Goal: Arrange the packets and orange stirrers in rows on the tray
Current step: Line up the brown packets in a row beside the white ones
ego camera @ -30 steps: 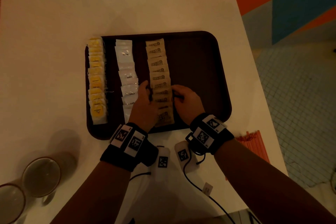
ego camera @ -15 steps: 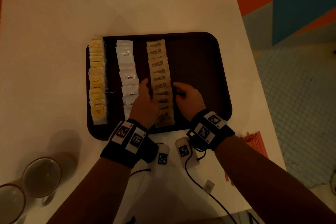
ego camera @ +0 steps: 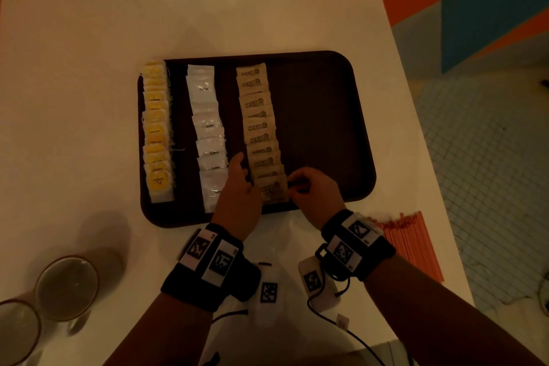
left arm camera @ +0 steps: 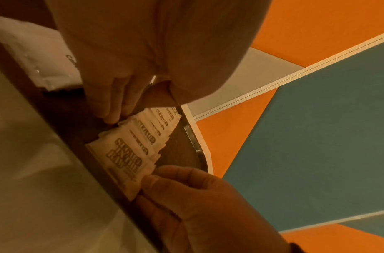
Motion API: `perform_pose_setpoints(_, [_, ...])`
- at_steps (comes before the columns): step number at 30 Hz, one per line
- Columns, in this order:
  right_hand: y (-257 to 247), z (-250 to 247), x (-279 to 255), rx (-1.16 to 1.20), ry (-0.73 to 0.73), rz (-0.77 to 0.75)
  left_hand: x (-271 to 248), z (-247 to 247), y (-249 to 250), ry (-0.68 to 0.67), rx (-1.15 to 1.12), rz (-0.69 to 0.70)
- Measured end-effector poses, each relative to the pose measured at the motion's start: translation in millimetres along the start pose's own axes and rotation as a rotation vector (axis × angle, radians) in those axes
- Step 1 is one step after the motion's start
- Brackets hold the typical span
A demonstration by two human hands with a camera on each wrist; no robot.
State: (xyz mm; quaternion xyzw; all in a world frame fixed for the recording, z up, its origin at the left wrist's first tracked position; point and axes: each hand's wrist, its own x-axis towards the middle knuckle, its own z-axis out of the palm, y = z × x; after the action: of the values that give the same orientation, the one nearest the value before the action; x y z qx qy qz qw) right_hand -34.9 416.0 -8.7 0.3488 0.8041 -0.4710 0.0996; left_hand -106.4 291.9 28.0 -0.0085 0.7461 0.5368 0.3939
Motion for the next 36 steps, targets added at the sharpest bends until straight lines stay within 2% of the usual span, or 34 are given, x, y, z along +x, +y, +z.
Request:
perform_pose_setpoints(9, [-2,5,-1,-0.062,0.021,-0.040,-1,-3,-7,0.001,0.022,-0.008])
perform_pose_setpoints(12, [-1,4,2,-0.101,0.039,-0.067,-1,-6,-9,0.006,0.094,-0.001])
perform_pose_setpoints(17, [-1,-1,7,-0.145,0.032,-0.096,-4,-8,-8,0.007,0.056,0.004])
perform_pose_setpoints(23, [-18,-13,36,0.094,0.070,-0.039,25,-12,23,0.048,0.026,0.104])
perform_pose_setpoints(25, [-27,-12,48,0.157,0.043,-0.044,40,-13,30,0.070,0.000,0.081])
perform_pose_setpoints(28, [-37,-8,58,0.183,0.003,-0.050,55,-11,30,0.086,-0.022,0.035])
perform_pose_setpoints(32, [-40,-6,61,0.151,-0.004,-0.062,60,-8,25,0.094,0.065,0.035])
perform_pose_setpoints(36, [-41,-5,59,0.167,-0.003,-0.084,57,-8,25,0.076,0.052,0.026])
